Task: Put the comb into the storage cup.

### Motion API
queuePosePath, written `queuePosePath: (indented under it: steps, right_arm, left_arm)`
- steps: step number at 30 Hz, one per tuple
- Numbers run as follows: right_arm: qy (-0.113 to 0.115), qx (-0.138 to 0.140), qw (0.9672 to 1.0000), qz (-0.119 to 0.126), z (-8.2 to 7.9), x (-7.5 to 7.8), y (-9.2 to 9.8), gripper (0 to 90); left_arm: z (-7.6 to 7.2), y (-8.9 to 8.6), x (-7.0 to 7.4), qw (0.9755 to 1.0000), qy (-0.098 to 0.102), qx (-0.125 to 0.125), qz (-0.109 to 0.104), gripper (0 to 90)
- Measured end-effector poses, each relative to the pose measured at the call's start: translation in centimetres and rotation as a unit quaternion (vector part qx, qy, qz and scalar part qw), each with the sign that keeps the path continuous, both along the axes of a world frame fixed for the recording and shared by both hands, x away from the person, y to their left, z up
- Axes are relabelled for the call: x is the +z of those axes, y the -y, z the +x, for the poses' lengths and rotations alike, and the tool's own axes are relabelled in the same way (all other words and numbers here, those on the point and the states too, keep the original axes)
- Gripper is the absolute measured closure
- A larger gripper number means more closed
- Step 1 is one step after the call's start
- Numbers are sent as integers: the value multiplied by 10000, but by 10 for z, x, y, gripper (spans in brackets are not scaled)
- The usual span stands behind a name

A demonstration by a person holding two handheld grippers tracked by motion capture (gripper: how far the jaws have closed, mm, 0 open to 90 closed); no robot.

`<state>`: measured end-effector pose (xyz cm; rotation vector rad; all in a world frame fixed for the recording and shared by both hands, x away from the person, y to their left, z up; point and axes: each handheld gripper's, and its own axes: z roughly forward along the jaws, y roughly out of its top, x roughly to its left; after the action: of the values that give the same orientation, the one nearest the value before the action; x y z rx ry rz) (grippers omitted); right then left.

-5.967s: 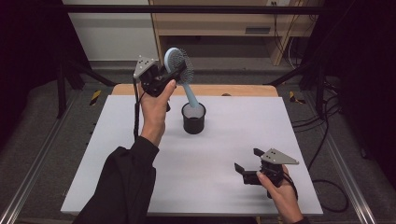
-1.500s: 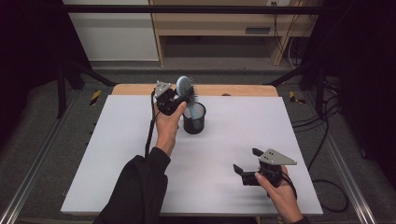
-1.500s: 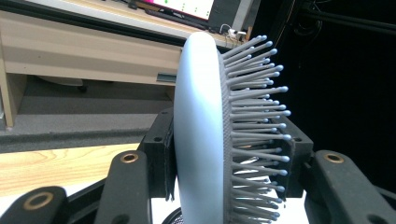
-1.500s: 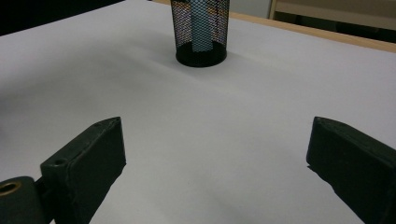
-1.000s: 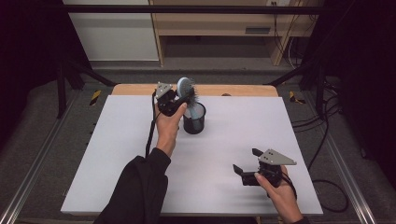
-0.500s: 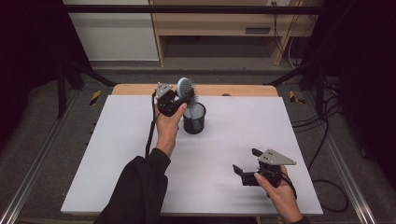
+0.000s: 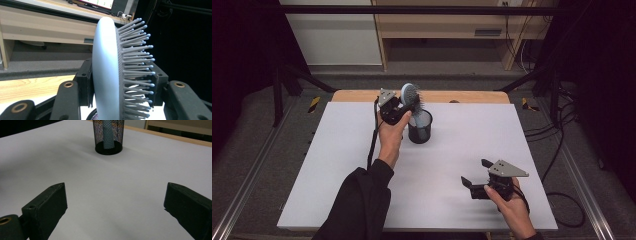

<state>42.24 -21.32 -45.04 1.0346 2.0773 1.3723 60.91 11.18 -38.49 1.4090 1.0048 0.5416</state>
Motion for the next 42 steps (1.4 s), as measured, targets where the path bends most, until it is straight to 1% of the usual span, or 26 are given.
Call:
queuePosePath:
  steps: [11, 13, 27, 33, 36, 42]
  right_arm:
    - [-8, 4, 10000, -5, 0, 0, 0, 50]
    - [-10, 7, 10000, -2, 0, 0, 0, 50]
    - [-20, 16, 10000, -7, 0, -1, -1, 50]
    - [-19, 17, 10000, -10, 0, -1, -1, 50]
    - [-21, 17, 10000, -11, 0, -1, -1, 50]
    - [-15, 19, 10000, -28, 0, -1, -1, 50]
  left_arm:
    - [0, -4, -1, 10000, -22, 16, -22, 482]
    - [0, -6, -2, 10000, -33, 51, -69, 478]
    - [1, -17, -6, 9998, -102, 96, -163, 454]
    - [1, -18, -7, 9998, -109, 93, -154, 442]
    - [1, -20, -8, 9998, -85, 49, -165, 437]
    - [0, -23, -10, 9998, -85, 83, -152, 422]
